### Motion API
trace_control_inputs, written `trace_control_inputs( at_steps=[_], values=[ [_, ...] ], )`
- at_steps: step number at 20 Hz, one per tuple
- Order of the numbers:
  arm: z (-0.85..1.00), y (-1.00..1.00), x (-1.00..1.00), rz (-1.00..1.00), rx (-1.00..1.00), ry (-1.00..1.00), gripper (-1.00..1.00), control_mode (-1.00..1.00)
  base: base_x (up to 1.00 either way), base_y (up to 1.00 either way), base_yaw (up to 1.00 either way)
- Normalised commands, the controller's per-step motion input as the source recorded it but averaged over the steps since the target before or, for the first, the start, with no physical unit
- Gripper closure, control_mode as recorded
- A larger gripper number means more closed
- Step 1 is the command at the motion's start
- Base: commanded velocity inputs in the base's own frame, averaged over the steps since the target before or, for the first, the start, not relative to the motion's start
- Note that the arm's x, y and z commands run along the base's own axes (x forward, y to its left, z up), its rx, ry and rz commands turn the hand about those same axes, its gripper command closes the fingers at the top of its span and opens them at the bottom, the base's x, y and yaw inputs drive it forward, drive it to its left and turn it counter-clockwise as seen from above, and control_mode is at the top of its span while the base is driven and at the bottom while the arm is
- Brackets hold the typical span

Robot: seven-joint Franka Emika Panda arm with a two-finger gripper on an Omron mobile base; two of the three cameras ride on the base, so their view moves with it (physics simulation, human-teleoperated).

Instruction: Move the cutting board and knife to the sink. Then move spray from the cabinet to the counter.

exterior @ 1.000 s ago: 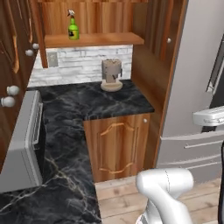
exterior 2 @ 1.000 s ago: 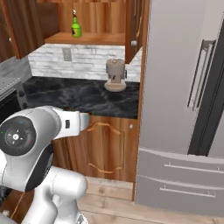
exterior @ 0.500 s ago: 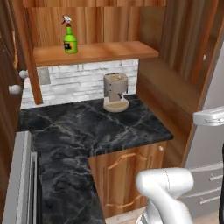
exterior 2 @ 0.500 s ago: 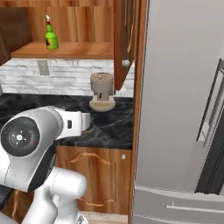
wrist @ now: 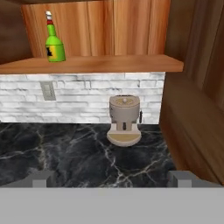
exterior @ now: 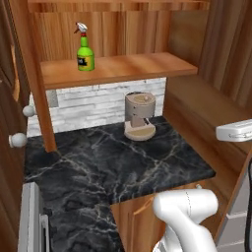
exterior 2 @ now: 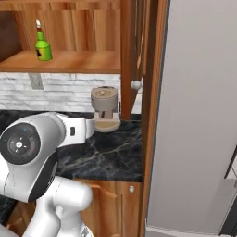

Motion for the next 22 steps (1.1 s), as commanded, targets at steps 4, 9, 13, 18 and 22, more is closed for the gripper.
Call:
trace_control_inputs(
  at_steps=[4, 9, 13, 18, 22],
  values=[
    [0.0, 0.0, 0.0, 0.0, 0.0, 0.0, -1.0, 1.0, 0.47, 0.52, -0.08],
    [0.0, 0.0, 0.0, 0.0, 0.0, 0.0, -1.0, 1.0, -0.03, 0.91, -0.04],
    [0.0, 0.0, 0.0, 0.0, 0.0, 0.0, -1.0, 1.0, -0.36, 0.92, 0.18],
    [0.0, 0.0, 0.0, 0.0, 0.0, 0.0, -1.0, 1.0, -0.13, 0.71, 0.34],
    [0.0, 0.0, 0.0, 0.0, 0.0, 0.0, -1.0, 1.0, -0.05, 0.74, 0.3]
  ],
)
